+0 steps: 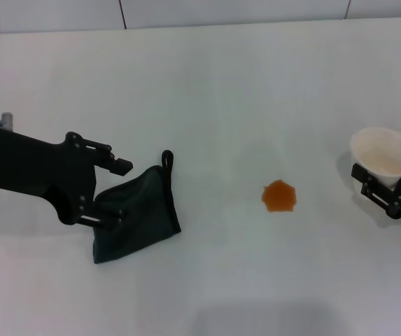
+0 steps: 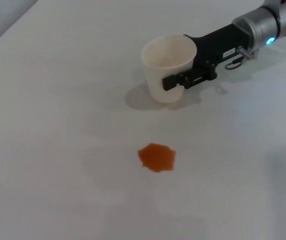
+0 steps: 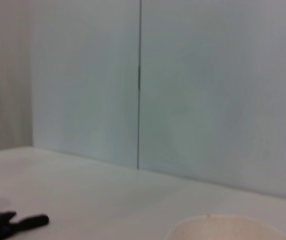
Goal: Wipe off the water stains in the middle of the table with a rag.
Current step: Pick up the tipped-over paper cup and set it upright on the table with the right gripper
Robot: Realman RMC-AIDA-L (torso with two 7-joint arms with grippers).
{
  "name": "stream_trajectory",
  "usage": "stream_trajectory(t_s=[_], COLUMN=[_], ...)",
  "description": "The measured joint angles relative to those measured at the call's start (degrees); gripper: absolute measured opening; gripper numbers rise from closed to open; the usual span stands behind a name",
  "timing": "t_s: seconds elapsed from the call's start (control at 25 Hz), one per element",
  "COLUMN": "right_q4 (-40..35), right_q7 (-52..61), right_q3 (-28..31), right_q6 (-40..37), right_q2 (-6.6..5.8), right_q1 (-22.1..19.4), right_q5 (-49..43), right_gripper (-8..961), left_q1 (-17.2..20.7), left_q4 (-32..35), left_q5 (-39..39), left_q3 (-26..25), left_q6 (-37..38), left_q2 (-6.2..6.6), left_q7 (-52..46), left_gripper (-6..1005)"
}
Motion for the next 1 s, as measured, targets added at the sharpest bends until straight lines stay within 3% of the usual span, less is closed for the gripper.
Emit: stream_trajectory(t_s=[0.52, 1.0], right_q4=[2.9, 3.2], right_q7=[-2.9, -2.7], right_q3=[-0.1, -0.3], right_q6=[2.0, 3.6], right_q2=[0.08, 0.05], right_q1=[0.6, 0.4], right_q5=[2.9, 2.8], right_gripper=[553, 621], left_q1=[-0.6, -0.6], left_q4=[0.3, 0.5], left_q5=[0.7, 0.7], left_q3=[1.5, 2.4], left_q6=[-0.1, 0.0], left_q2=[-0.04, -0.04], left_q7=[0.1, -0.2], left_gripper=[719, 719])
